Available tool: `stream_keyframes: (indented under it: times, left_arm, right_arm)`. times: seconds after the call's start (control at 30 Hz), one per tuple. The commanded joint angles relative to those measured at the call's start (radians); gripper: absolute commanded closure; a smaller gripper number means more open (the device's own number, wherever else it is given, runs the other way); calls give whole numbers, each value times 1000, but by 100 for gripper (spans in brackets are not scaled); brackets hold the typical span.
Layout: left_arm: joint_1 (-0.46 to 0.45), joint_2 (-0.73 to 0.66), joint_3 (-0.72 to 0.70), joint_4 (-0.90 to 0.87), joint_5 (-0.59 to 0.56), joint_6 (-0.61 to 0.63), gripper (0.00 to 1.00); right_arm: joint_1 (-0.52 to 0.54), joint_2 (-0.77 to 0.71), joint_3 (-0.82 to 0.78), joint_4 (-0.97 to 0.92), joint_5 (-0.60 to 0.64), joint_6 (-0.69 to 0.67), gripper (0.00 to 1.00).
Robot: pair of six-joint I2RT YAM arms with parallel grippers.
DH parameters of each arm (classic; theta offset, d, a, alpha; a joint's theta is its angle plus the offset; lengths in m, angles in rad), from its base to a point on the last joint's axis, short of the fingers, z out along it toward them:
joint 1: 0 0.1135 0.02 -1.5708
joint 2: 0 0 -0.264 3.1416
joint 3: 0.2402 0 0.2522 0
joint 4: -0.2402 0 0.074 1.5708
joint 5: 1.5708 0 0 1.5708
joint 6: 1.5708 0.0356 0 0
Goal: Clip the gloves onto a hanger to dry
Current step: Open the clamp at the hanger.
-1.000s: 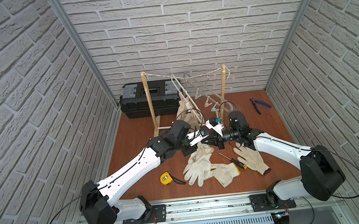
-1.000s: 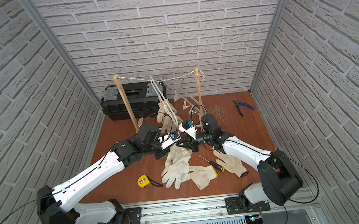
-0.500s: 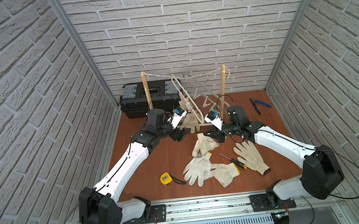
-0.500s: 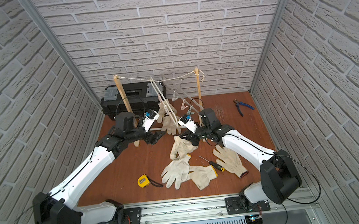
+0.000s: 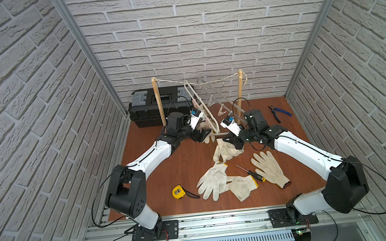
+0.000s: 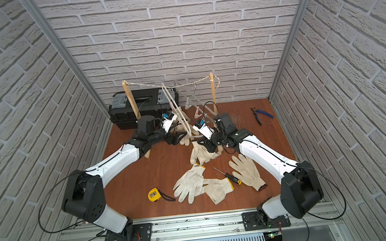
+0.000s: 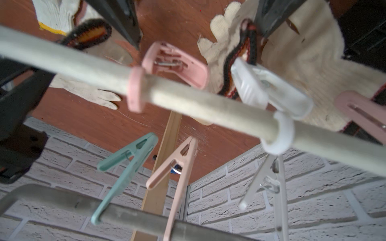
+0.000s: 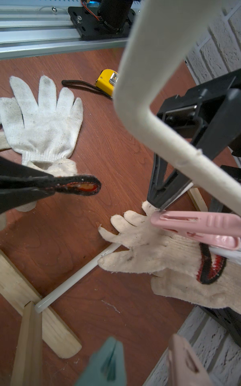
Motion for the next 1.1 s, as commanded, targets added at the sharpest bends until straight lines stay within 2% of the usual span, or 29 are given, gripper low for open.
stream_keyframes:
  times: [0.0, 0.33, 0.63, 0.73, 0.83, 1.07]
  left_arm:
    - [3, 22, 29, 142, 36, -29, 14]
    - [4, 68, 38, 272, 73, -87, 17]
    - [2, 86, 60, 310, 132, -133, 30]
    - [2, 86, 60, 305, 134, -132, 29]
    - [2, 77, 56, 283, 122, -117, 22]
    - [-2, 2, 7, 184, 78, -37, 17]
  right_arm:
    - [-4, -42, 42, -24, 23, -13, 98]
    - [-3, -58, 95, -64, 25, -16, 98]
    - [8, -51, 116, -80, 24, -19, 98]
    - [8, -49, 118, -84, 29, -20, 98]
    - [9, -46, 119, -87, 34, -23, 98]
    - [9, -52, 109, -89, 47, -25, 98]
